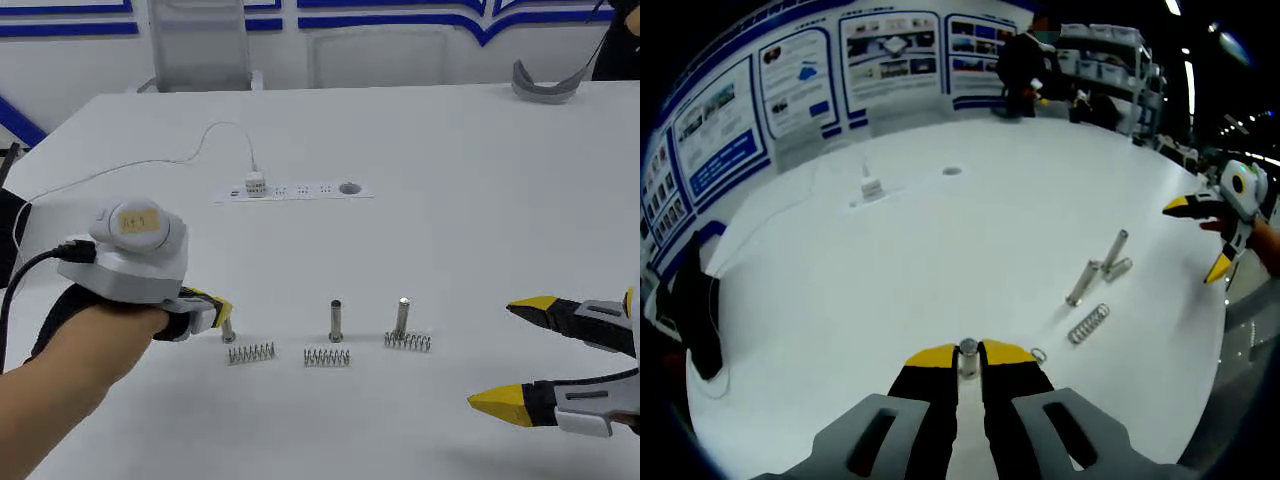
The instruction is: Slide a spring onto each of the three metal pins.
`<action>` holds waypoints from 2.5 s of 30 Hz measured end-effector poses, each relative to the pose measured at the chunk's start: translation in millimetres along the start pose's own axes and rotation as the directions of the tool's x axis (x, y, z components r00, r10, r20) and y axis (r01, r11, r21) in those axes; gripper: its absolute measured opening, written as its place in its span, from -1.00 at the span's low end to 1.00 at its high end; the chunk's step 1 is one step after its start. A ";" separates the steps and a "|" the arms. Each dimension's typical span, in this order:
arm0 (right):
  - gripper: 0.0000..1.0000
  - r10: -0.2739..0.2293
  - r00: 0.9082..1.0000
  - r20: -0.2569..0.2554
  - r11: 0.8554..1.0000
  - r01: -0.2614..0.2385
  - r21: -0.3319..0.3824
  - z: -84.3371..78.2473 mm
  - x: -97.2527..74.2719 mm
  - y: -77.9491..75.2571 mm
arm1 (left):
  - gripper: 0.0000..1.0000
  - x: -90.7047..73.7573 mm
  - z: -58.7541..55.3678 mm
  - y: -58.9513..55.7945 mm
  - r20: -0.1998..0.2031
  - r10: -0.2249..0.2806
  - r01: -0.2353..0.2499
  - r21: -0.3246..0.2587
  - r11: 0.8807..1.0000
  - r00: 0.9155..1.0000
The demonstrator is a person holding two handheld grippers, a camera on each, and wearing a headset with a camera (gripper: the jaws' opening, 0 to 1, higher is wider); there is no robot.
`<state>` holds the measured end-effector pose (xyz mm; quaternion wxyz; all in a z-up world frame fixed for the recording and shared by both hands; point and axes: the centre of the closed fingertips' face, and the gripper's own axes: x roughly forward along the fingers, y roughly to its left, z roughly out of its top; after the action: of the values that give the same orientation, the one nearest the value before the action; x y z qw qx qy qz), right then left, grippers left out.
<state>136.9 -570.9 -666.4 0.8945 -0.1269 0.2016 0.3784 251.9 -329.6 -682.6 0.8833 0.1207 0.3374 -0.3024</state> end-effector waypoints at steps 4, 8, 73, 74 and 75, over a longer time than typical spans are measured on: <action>0.51 -0.001 1.000 0.002 1.000 0.001 0.000 0.3 -0.1 -0.3 | -0.85 1.4 1.0 -6.6 -0.003 -0.015 0.015 0.002 1.000 1.000; 0.51 0.001 1.000 0.001 1.000 -0.001 -0.001 0.2 0.1 -0.1 | -0.85 1.3 3.0 -12.9 -0.001 -0.029 0.029 0.008 1.000 1.000; 0.51 0.007 1.000 -0.015 1.000 -0.007 -0.007 -1.8 2.4 3.2 | -0.44 -3.5 -29.7 -24.2 0.069 -0.185 0.166 0.224 0.960 0.980; 0.51 0.007 1.000 -0.015 1.000 -0.007 -0.007 -1.8 2.2 3.1 | -0.44 -2.1 -30.8 -25.2 0.065 -0.193 0.174 0.231 0.957 0.979; 0.51 0.006 1.000 -0.015 1.000 -0.006 -0.005 -1.9 2.2 3.0 | -0.44 -0.7 -31.6 -24.8 0.064 -0.196 0.176 0.234 0.956 0.979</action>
<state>135.7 -568.2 -669.3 0.8914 -0.1315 0.2077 0.3808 219.7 -335.7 -705.9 0.8449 0.1755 0.2721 -0.4257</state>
